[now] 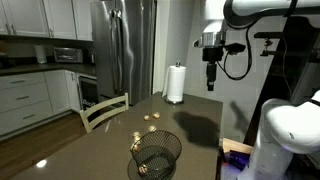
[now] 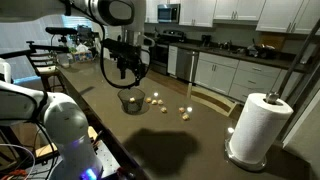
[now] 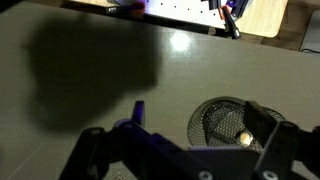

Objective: Pick up one object from the right side of the counter and put it in the black basket

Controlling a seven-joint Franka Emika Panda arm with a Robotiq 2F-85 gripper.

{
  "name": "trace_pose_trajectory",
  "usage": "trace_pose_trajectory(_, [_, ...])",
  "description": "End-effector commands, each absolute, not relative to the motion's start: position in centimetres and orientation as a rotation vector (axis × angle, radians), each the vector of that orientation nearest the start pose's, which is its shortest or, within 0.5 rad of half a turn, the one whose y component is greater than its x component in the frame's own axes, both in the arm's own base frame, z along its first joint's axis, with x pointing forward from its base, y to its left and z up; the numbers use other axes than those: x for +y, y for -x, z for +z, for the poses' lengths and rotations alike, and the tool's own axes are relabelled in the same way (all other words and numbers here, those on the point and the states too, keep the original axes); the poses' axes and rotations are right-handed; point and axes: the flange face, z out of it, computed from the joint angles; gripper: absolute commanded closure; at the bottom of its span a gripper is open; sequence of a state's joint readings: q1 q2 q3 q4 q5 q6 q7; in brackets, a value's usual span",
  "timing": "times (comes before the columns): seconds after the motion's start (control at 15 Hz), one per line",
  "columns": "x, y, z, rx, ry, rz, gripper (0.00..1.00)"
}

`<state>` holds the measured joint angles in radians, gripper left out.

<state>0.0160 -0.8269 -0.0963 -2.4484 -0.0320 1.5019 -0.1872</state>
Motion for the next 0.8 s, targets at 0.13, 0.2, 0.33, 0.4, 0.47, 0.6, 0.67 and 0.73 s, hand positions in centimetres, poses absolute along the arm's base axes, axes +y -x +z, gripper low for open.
trace_pose_trajectory(0.13, [-3.3, -28.5, 55.3, -0.219, 3.076, 0.181, 0.00])
trace_pose_trajectory(0.2, [-3.3, -28.5, 55.3, -0.219, 3.076, 0.181, 0.00])
trace_pose_trajectory(0.33, [-3.3, -28.5, 55.3, -0.219, 3.076, 0.181, 0.00])
trace_pose_trajectory(0.4, [-3.3, -28.5, 55.3, -0.219, 3.076, 0.181, 0.00])
trace_pose_trajectory(0.47, [-3.4, -28.9, 55.3, -0.219, 3.074, 0.182, 0.00])
trace_pose_trajectory(0.6, [-3.5, -30.0, 55.1, -0.222, 3.077, 0.178, 0.00])
trace_pose_trajectory(0.67, [-3.5, -30.9, 54.9, -0.223, 3.088, 0.168, 0.00])
trace_pose_trajectory(0.73, [-3.4, -31.6, 54.7, -0.226, 3.094, 0.160, 0.00])
